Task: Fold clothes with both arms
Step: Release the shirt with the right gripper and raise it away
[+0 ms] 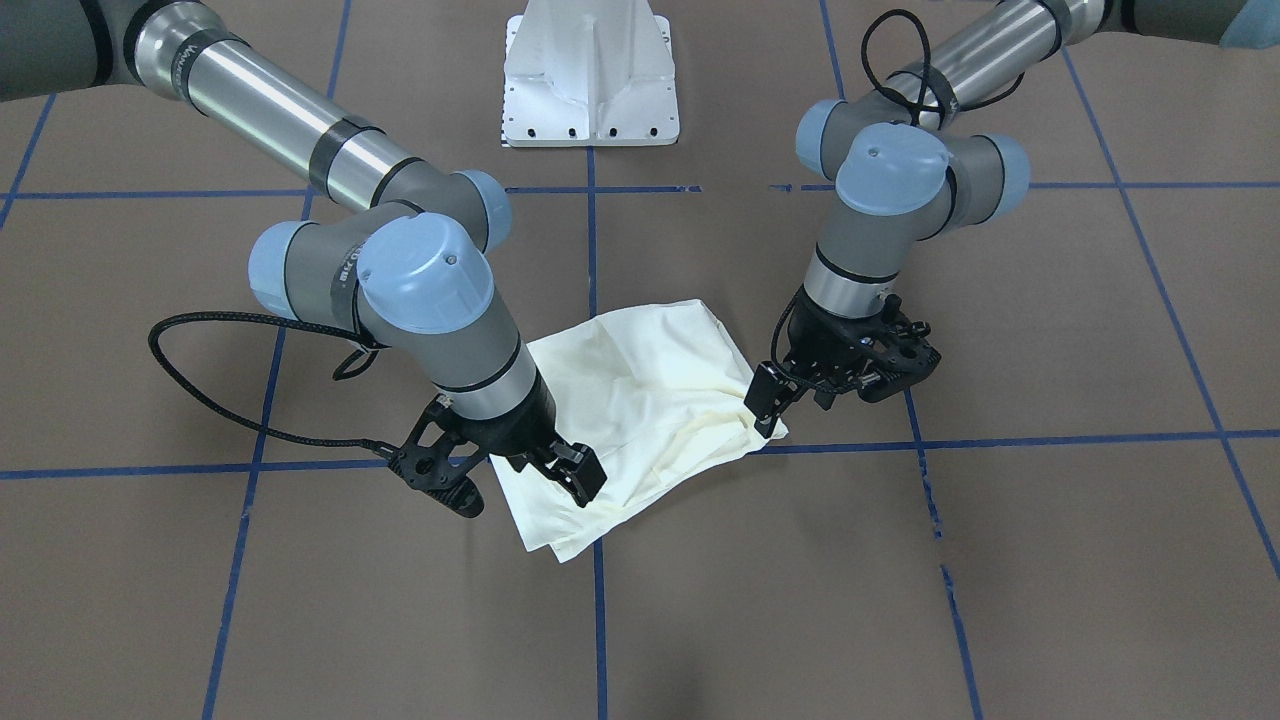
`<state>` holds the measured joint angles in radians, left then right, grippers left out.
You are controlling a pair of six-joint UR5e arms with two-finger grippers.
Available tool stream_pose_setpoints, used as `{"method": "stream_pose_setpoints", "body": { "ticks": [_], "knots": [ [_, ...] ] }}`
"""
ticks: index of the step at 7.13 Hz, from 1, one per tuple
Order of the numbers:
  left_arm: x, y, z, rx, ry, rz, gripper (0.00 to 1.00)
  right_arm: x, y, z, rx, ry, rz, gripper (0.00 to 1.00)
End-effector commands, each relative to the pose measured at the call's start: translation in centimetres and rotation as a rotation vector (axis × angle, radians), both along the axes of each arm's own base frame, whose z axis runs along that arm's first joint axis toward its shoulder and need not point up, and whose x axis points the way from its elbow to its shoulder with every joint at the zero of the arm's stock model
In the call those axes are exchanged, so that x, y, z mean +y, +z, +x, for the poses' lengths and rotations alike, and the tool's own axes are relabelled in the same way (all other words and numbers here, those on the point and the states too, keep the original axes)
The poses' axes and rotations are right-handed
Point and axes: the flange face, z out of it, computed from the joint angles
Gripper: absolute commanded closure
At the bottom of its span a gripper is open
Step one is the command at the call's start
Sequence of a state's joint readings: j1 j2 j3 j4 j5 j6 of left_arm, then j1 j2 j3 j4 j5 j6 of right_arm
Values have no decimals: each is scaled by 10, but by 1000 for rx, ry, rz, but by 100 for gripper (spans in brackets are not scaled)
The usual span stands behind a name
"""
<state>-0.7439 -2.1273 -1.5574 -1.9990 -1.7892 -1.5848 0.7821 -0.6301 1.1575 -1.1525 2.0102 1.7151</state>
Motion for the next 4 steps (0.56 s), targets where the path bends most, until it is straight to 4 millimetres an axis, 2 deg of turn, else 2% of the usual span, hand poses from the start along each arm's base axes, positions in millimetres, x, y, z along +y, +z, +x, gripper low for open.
{"method": "stream_pose_setpoints", "body": {
  "ticks": [1, 3, 4],
  "knots": [
    [28, 3, 2, 161, 7, 78, 0, -8, -3, 25, 7, -44, 32, 0],
    [85, -7, 49, 302, 55, 16, 0, -14, -11, 73, 102, -127, 74, 0],
    [95, -8, 57, 316, 66, -1, 0, -19, -13, 92, 120, -142, 70, 0]
  ]
}}
